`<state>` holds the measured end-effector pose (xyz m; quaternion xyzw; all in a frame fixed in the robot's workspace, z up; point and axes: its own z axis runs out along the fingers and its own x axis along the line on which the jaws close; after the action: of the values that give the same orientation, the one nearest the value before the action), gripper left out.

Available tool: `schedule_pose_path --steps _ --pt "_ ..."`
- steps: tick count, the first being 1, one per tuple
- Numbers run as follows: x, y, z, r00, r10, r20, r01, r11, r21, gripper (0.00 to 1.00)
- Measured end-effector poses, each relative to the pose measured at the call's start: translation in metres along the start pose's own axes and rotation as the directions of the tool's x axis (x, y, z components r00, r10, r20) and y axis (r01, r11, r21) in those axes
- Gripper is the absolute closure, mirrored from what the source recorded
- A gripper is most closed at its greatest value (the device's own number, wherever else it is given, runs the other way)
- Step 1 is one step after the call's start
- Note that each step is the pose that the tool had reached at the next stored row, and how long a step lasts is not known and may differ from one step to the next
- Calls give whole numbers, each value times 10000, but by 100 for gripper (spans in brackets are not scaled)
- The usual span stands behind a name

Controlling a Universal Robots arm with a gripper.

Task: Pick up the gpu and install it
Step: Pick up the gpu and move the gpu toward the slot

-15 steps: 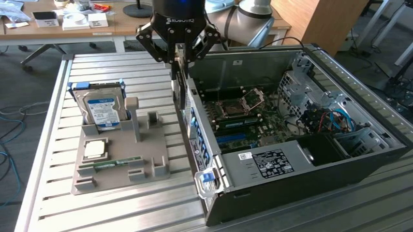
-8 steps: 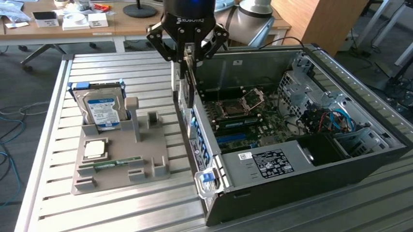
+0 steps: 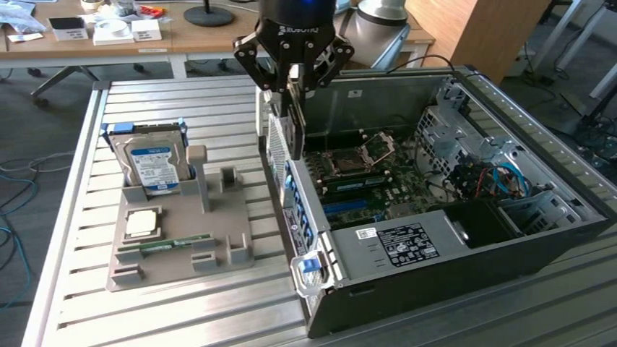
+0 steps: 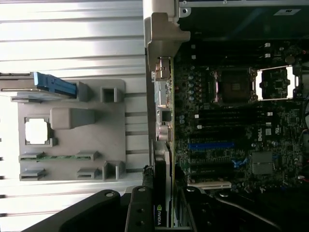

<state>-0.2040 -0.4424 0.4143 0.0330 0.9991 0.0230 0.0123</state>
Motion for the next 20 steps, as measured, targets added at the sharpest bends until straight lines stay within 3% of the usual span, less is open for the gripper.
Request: schedule_pose_path --steps 20 --pt "-363 37 10 10000 1 0 -1 10000 -1 73"
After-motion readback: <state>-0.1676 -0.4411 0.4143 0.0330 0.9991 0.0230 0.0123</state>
